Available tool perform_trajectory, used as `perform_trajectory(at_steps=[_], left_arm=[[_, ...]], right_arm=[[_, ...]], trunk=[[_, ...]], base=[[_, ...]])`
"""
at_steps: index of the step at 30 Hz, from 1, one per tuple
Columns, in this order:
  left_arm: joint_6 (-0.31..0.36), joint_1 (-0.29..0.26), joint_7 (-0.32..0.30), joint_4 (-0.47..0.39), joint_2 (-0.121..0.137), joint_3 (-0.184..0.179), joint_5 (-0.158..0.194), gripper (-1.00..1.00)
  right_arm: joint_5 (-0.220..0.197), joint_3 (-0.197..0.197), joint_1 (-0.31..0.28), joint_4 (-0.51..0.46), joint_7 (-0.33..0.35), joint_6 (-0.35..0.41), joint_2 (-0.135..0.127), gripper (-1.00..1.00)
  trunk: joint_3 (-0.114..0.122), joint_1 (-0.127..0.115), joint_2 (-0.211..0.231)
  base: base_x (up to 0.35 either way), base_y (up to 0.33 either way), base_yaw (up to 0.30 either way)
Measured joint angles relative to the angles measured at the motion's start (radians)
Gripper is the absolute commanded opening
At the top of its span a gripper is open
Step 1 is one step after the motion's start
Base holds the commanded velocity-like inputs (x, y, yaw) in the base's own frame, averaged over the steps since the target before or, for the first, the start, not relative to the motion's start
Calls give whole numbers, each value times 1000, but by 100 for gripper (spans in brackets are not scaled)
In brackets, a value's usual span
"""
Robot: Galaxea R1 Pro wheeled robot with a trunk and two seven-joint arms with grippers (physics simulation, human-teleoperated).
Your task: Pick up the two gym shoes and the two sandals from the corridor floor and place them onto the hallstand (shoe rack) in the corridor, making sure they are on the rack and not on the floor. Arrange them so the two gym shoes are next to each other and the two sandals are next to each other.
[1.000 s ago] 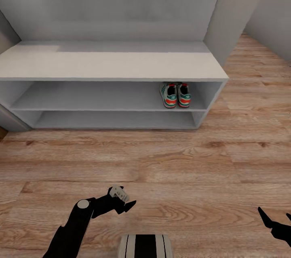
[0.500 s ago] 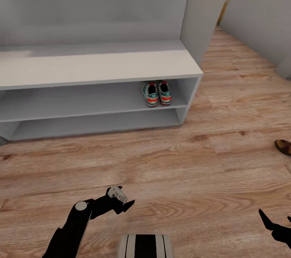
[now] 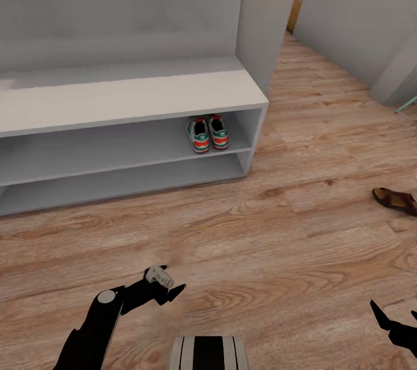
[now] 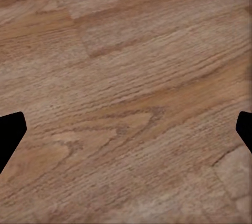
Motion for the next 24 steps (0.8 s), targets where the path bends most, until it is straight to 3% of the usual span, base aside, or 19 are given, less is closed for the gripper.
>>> perform_trajectory(at_steps=[8, 12, 13, 17, 18, 22, 24], left_arm=[[-57, 2, -29, 0, 35, 86, 53, 100], [-81, 3, -55, 0, 85, 121, 120, 100], [-81, 3, -55, 0, 85, 121, 120, 100], [-113, 5, -60, 1, 126, 143, 205, 100], [-113, 5, -60, 1, 126, 143, 206, 100], [-128, 9, -56, 2, 148, 154, 244, 100], [-130, 10, -49, 2, 151, 155, 249, 100]], right_arm=[[4, 4, -1, 18, 1, -1, -5, 100], [43, 5, -4, 31, -16, 2, -15, 100], [44, 5, -4, 31, -16, 2, -15, 100], [164, 7, -39, 38, -98, 17, -18, 100], [166, 7, -40, 38, -99, 17, -18, 100], [288, 9, -89, 50, -218, 55, -15, 100], [308, 9, -98, 55, -243, 65, -15, 100]], trunk=[[0, 0, 0], [0, 0, 0], [0, 0, 0], [0, 0, 0], [0, 0, 0], [0, 0, 0], [0, 0, 0]], base=[[0, 0, -21], [0, 0, -6], [0, 0, -4], [0, 0, -3], [0, 0, -2], [0, 0, -1], [0, 0, 0]])
